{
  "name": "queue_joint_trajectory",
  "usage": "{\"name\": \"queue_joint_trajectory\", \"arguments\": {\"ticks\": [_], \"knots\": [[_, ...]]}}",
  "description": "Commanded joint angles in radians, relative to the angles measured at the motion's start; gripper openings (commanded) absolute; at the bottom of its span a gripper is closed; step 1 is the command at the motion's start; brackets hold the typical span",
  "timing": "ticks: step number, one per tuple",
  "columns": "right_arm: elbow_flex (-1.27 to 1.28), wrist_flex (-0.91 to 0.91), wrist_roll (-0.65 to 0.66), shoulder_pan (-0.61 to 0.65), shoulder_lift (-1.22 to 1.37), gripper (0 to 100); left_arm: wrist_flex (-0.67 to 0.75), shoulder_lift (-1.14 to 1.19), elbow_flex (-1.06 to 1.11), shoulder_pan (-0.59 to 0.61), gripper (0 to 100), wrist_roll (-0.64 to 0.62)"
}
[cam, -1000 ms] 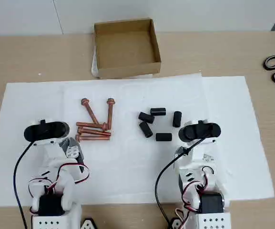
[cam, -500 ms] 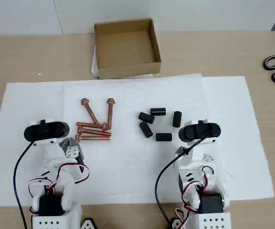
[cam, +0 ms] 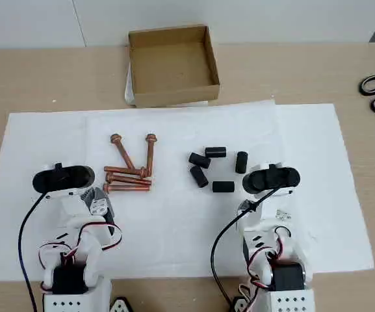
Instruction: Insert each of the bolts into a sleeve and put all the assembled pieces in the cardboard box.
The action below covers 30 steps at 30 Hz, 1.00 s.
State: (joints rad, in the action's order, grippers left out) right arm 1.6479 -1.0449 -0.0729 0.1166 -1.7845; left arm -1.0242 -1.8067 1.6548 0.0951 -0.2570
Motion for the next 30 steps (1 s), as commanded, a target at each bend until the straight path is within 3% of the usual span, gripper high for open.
{"name": "queue_joint_trajectory", "arguments": {"ticks": [1, 21, 30], "knots": [[-0.005, 0.022, 0.006, 0.002, -0.005, 0.4, 0.023, -0.011, -0.004, 0.003, 1, -0.002], [-0.003, 0.035, 0.003, 0.002, -0.005, 0.4, 0.025, -0.012, -0.004, -0.048, 1, 0.002], [-0.008, 0.028, 0.008, 0.002, -0.005, 0.4, 0.060, -0.009, 0.004, -0.247, 1, 0.017]]}}
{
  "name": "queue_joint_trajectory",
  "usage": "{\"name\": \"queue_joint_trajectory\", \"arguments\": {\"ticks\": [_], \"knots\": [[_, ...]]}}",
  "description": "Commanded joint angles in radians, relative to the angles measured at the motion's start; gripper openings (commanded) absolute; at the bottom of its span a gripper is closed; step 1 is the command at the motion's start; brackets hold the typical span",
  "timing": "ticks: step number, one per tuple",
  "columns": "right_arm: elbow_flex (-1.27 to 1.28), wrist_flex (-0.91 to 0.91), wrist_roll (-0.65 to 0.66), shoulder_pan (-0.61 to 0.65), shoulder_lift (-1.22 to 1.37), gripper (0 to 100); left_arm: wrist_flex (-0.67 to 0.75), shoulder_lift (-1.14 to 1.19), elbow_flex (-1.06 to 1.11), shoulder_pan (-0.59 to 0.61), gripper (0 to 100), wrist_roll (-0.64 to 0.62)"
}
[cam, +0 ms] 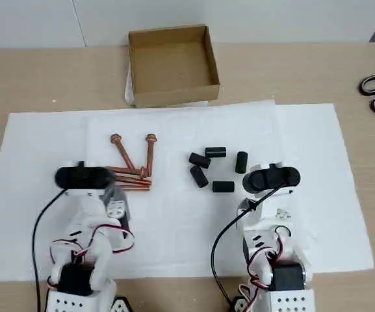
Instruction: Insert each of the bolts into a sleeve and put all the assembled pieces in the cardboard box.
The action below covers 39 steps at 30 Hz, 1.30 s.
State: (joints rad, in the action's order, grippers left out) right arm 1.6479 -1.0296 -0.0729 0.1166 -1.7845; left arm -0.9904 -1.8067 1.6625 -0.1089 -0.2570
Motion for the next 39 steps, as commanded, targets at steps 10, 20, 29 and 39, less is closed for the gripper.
{"name": "queue_joint_trajectory", "arguments": {"ticks": [10, 20, 29, 39], "knots": [[-0.198, 0.013, -0.011, -0.001, 0.007, 0.5, 0.028, -0.006, -0.202, 0.075, 1, 0.201], [-0.792, -0.022, -0.232, -0.004, 0.558, 0.5, -0.031, 0.261, -0.579, 0.086, 1, 0.224], [-1.576, -0.556, -0.242, 0.082, 1.225, 0.4, -0.532, 1.062, -1.483, 0.086, 1, 0.224], [-1.706, -0.697, 0.011, 0.077, 1.380, 0.7, -0.760, 1.522, -1.709, 0.129, 1, 0.299]]}}
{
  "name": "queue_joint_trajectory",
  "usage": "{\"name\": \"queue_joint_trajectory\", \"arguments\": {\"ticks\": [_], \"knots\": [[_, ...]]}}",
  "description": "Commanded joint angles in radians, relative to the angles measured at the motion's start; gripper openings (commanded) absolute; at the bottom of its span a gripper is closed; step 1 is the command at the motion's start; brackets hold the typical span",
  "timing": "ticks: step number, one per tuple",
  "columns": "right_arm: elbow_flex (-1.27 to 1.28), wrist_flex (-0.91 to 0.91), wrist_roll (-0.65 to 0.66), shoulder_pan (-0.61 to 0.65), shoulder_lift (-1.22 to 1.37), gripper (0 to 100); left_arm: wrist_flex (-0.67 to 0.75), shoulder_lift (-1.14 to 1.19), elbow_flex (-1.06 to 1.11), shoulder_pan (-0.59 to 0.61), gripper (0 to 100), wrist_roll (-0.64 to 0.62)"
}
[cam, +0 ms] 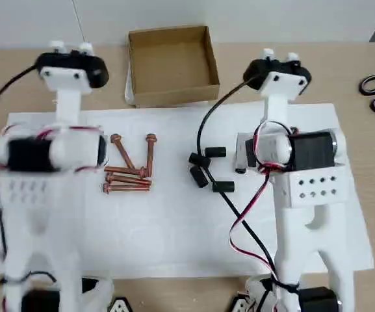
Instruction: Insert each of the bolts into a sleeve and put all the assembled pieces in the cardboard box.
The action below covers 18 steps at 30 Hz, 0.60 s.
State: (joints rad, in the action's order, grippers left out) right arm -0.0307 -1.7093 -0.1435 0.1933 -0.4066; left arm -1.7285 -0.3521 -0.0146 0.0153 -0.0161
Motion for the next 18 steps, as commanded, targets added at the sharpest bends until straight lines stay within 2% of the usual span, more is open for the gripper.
{"name": "queue_joint_trajectory", "arguments": {"ticks": [1, 5, 10, 18], "knots": [[-0.012, -0.018, 0.106, -0.002, 0.004, 0.7, -0.021, 0.087, -0.019, 0.005, 1, 0.089], [0.107, 0.007, 0.135, -0.005, 0.005, 0.5, -0.017, 0.160, 0.031, 0.005, 1, 0.097], [0.258, 0.139, 0.137, -0.013, 0.054, 0.7, 0.000, 0.258, 0.041, 0.006, 1, 0.044], [0.221, 0.226, 0.109, -0.016, 0.317, 0.7, 0.048, 0.321, 0.039, 0.002, 1, 0.006]]}}
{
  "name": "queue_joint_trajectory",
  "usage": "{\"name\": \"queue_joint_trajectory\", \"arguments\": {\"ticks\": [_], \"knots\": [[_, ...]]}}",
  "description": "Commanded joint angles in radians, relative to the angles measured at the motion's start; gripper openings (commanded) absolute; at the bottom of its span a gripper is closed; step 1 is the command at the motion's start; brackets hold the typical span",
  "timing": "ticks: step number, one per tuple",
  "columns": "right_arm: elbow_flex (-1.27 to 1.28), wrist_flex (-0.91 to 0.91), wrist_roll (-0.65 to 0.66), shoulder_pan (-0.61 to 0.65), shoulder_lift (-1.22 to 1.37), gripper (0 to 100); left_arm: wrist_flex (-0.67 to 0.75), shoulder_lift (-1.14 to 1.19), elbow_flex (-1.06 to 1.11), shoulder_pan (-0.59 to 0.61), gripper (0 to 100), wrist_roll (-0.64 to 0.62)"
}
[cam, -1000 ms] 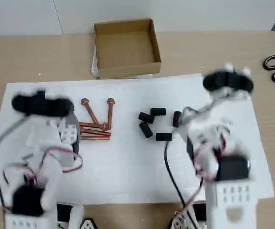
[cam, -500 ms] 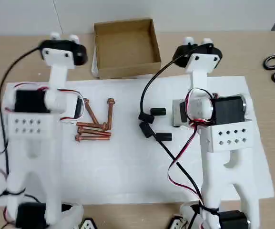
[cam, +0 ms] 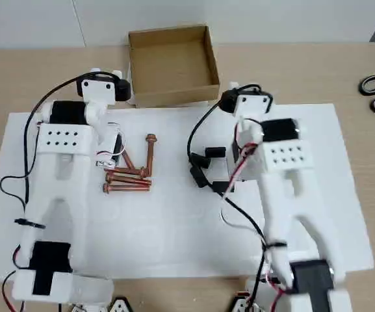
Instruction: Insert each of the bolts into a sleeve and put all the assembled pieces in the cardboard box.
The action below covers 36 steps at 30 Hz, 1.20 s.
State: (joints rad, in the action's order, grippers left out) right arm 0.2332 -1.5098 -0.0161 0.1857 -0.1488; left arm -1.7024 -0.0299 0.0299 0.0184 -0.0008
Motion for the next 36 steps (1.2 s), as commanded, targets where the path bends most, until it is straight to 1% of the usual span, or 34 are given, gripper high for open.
{"name": "queue_joint_trajectory", "arguments": {"ticks": [1, 4, 8, 14, 23, 29, 36], "knots": [[-0.064, 0.027, -0.037, -0.008, 0.087, 0.7, 0.021, -0.002, -0.005, 0.002, 1, -0.009], [-0.133, 0.025, -0.074, -0.008, 0.147, 0.8, 0.020, 0.000, -0.005, 0.005, 1, -0.009], [-0.199, 0.028, -0.080, -0.022, 0.196, 0.9, 0.020, 0.000, -0.005, 0.003, 1, -0.009], [-0.313, 0.030, -0.072, -0.077, 0.282, 10.1, 0.015, 0.000, -0.005, 0.003, 1, -0.009], [-0.405, 0.031, -0.074, -0.077, 0.404, 10.2, 0.020, 0.003, -0.005, 0.000, 1, -0.009], [-0.413, 0.053, -0.071, -0.079, 0.452, 10.3, 0.021, 0.006, -0.005, 0.003, 1, -0.009], [-0.413, 0.081, -0.071, -0.042, 0.495, 10.4, 0.035, 0.008, -0.005, 0.003, 1, -0.009]]}}
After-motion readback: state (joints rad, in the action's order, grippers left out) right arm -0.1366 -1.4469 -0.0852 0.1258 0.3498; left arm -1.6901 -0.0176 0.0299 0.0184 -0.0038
